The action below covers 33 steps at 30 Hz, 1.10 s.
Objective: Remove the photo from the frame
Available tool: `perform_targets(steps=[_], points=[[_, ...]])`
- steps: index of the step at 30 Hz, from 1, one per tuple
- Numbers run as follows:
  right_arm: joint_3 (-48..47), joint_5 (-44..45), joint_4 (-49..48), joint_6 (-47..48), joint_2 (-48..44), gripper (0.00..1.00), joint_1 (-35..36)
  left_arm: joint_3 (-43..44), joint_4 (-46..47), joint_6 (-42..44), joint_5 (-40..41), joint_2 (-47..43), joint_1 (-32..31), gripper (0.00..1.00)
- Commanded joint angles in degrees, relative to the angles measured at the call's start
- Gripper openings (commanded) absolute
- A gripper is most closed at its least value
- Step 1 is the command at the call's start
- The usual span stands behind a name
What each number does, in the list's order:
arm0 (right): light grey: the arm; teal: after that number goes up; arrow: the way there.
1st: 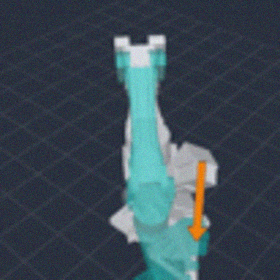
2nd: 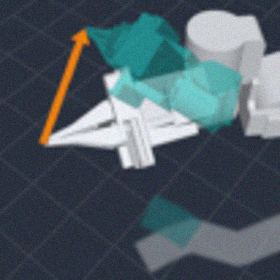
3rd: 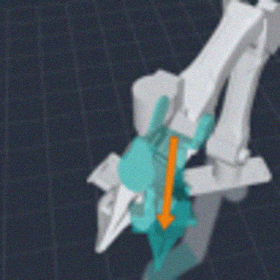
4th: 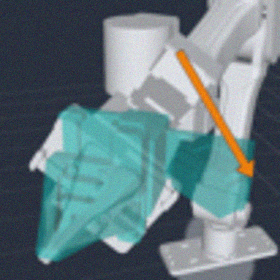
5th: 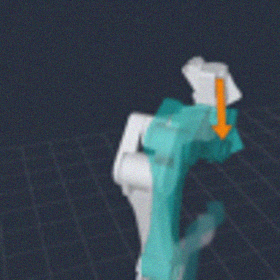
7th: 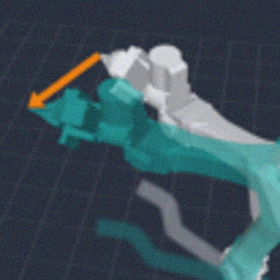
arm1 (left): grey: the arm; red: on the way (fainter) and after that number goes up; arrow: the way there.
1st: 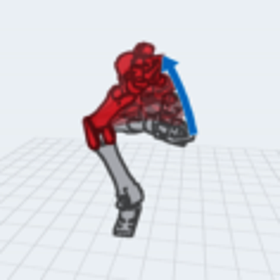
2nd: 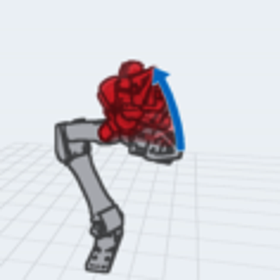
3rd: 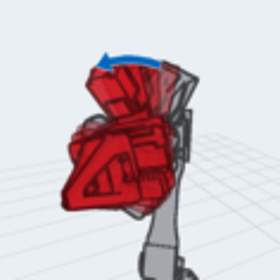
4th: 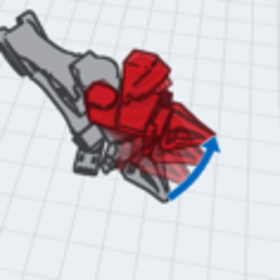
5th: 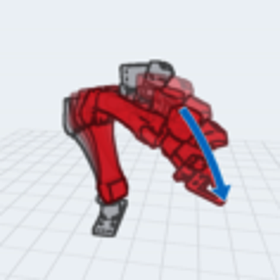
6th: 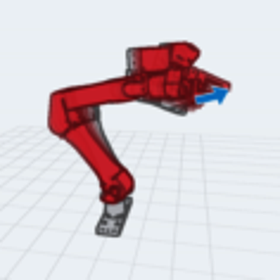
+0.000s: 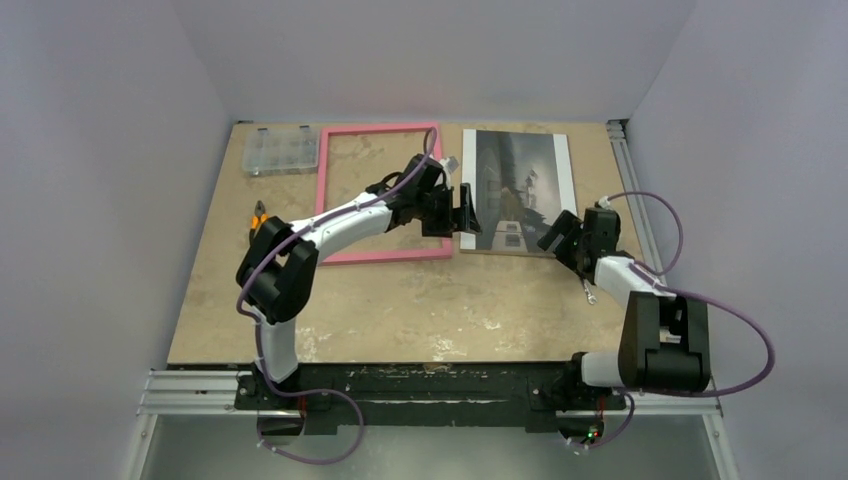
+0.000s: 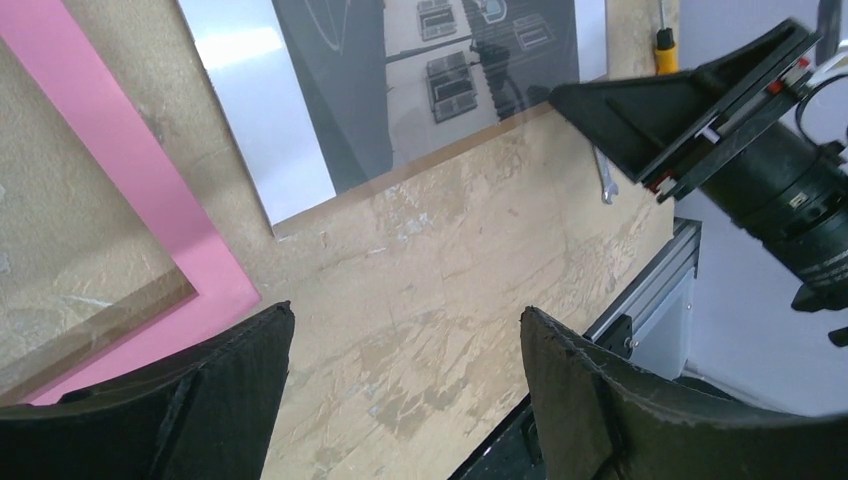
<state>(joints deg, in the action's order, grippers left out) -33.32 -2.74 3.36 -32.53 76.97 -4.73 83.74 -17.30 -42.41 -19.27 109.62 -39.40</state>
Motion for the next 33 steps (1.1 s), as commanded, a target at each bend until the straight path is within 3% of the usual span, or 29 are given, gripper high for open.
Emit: perform_targets(steps=[1,15,20,33], points=[[-1.3,-2.1,-4.7,1.5,4.5,0.88,-1.6,-2.5,2.6,0.9,-1.2,-3.8,0.3,0.81],[-9.7,-1.4,-1.7,2.9,9.7,0.86,-2.9,-7.4,5.9,-0.7,-4.0,-5.6,0.2,0.81],[-12.3,2.5,1.9,2.2,13.1,0.87,-3.1,-7.5,6.3,-1.1,-4.8,-5.8,0.2,0.81],[-8.8,8.1,8.2,2.1,6.4,0.87,-3.4,-4.1,5.6,-1.7,-2.8,-4.8,0.5,0.81]])
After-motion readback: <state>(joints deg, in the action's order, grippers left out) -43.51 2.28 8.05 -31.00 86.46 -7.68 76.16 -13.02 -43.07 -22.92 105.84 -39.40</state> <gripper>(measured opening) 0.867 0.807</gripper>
